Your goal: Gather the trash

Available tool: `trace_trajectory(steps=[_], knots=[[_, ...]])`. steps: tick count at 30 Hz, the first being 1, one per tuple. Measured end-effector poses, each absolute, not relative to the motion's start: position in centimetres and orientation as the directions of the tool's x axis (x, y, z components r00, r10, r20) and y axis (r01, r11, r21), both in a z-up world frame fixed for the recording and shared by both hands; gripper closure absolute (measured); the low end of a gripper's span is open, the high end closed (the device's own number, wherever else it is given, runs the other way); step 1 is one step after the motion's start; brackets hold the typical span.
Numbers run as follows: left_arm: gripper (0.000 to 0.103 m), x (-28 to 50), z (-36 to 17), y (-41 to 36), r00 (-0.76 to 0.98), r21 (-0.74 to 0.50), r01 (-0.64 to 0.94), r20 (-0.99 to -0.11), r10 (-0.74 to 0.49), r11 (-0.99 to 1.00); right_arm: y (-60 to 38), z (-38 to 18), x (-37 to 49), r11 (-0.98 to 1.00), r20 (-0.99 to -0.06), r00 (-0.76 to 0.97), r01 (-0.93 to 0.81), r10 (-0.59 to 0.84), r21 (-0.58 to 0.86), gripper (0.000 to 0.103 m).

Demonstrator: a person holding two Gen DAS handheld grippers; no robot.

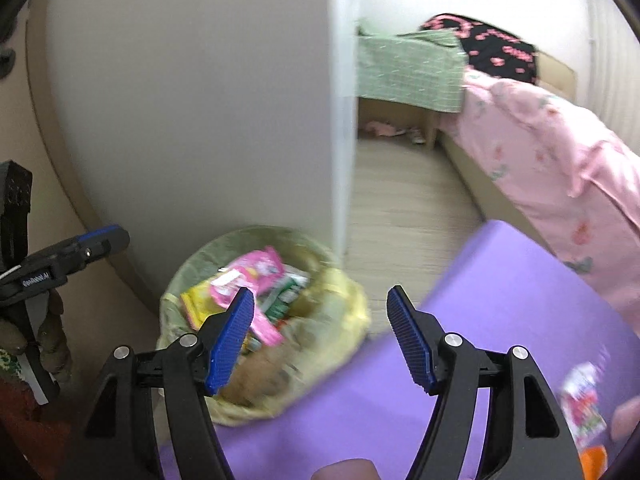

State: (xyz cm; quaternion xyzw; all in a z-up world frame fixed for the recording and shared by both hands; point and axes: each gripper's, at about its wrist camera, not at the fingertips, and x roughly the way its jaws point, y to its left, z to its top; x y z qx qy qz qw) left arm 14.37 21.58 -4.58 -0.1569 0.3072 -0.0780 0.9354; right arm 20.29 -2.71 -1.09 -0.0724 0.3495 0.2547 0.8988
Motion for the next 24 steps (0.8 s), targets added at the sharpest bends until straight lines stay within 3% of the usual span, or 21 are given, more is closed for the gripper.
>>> trace_trajectory(steps=[15,24], knots=[[0.039,16.4,-6.2,6.6,0.601,-0.328,0.462,-0.567,-0.563,0.824,-20.8,-1.7,13.5,0.984,-0.628,0.762,-0.171,0.159,0.042,0.038],[0.039,16.1,-7.3,-1.6,0.472,-0.279,0.621,-0.612,-0.634,0.732,-28.3,-3.2,9.9,0.997,-0.628,0.776,-0.026,0.062,0.067,0.034]])
